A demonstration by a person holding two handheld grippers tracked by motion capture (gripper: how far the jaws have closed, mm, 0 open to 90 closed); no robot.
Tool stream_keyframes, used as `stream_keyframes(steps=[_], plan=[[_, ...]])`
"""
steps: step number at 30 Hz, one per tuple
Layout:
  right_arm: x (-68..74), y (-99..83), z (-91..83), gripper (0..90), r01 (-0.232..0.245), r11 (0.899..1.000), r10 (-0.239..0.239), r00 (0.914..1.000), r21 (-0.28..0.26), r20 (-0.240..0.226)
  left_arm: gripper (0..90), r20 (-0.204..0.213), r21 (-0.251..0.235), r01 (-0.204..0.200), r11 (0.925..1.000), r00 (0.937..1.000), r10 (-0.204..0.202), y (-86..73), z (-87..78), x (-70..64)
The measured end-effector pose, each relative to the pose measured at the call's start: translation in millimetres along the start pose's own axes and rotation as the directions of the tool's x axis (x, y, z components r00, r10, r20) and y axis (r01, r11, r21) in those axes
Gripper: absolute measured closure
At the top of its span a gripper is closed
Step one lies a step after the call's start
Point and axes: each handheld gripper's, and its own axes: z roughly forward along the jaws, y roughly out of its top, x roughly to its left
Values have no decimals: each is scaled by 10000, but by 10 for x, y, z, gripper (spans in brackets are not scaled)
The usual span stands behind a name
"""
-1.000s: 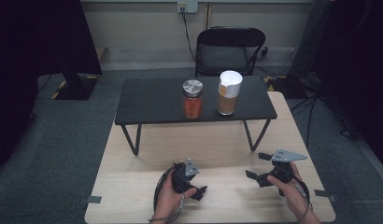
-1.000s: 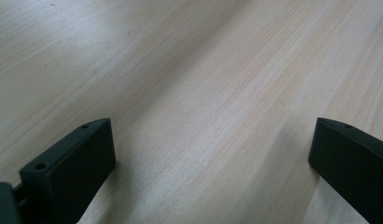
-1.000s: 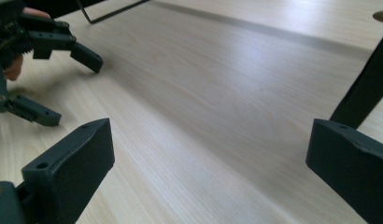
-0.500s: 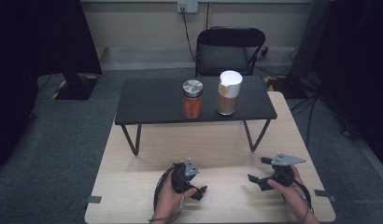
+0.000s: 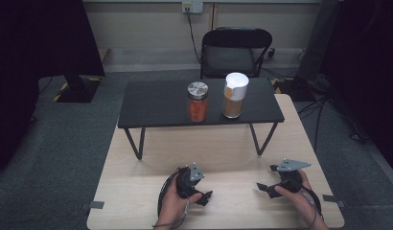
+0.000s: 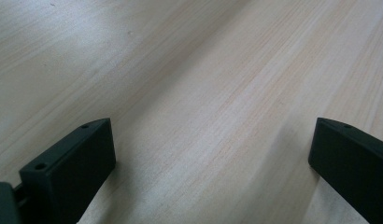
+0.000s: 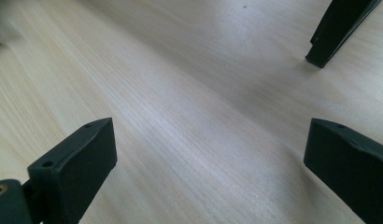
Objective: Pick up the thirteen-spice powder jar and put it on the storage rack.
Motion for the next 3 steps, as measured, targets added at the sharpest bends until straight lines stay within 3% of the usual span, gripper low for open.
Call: stream_keyframes(steps=[3], plan=[[2,42,22,21,99,9996,-99,10000,247,-11,0,0,6,2,10000,10000,-2,1,0,0]])
